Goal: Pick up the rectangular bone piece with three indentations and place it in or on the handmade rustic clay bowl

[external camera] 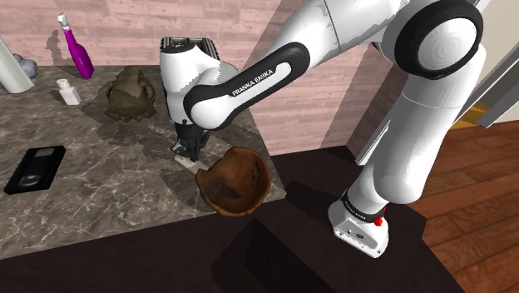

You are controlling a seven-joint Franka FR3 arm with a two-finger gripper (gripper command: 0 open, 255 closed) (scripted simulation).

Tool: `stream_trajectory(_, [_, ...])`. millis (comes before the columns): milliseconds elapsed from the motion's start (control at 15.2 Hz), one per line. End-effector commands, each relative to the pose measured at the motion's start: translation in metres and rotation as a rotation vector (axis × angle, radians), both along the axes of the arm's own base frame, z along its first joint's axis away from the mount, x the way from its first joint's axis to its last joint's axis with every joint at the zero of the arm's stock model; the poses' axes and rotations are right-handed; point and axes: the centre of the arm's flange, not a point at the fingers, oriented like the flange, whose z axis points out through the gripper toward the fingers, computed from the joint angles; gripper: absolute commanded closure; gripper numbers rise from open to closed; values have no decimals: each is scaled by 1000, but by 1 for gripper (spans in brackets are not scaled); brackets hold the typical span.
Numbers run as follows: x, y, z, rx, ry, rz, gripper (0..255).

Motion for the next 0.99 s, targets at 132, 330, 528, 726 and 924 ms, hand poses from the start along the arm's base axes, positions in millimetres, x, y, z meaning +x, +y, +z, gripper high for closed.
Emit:
stream_trajectory(132, [-5, -5, -3, -9, 19, -7, 255])
stream_trajectory(330, [4, -1, 9, 19, -1, -18, 0])
stream_trajectory(528, [14, 2, 16, 46, -7, -35, 0])
stream_trajectory(726, [14, 3, 0, 46, -7, -35, 0])
stream_trajectory(924, [14, 4, -19, 46, -7, -35, 0])
